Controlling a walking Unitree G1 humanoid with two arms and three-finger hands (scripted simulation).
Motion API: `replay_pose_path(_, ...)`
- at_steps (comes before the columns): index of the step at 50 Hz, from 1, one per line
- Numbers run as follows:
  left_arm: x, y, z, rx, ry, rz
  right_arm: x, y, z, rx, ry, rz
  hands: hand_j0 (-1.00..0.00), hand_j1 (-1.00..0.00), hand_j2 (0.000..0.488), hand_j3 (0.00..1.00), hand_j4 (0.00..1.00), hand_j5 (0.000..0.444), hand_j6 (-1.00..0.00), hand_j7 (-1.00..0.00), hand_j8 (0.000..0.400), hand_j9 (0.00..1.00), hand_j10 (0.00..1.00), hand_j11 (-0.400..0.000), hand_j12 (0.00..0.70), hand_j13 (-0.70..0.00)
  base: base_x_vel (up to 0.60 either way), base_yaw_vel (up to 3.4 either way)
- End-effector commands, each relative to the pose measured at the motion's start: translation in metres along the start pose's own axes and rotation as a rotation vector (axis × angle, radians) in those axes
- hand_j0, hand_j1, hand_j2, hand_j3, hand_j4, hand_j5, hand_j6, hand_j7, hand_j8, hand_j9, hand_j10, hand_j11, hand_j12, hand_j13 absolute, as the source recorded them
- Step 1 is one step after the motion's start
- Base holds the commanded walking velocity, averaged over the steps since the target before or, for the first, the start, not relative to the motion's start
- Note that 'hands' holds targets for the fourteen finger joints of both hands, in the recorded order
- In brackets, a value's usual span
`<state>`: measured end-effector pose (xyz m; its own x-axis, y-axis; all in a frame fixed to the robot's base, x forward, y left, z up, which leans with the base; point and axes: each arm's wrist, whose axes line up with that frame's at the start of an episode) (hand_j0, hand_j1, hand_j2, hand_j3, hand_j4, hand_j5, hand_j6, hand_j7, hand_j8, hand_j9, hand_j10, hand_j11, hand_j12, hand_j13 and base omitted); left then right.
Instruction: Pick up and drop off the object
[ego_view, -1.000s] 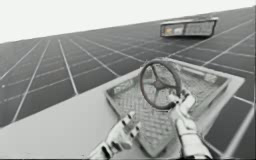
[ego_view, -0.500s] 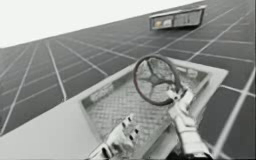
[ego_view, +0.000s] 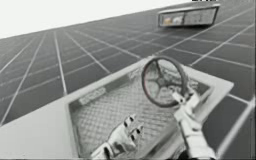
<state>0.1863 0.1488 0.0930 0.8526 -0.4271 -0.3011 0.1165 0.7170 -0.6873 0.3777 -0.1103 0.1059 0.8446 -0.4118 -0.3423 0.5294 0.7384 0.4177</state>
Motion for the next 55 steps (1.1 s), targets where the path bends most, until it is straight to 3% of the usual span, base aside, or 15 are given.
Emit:
replay_pose_path(1,-0.0001,0.0011,-0.0003,-0.006,-0.003,-0.007,-0.0011,0.002,0.0061,0.0,-0.026,0.004,0.0,0.0,0.0,1.0,1.0,0.0,0.0,0.0,0.0,1.0,1.0,-0.4,0.0,-0.7,0.23,-1.61)
replay_pose_path(55,-0.0001,0.0011,-0.0003,-0.006,-0.003,-0.007,-0.0011,0.002,0.0061,0.0,-0.026,0.004,0.0,0.0,0.0,1.0,1.0,0.0,0.0,0.0,0.0,1.0,1.0,-0.4,0.0,-0.7,0.24,-1.55)
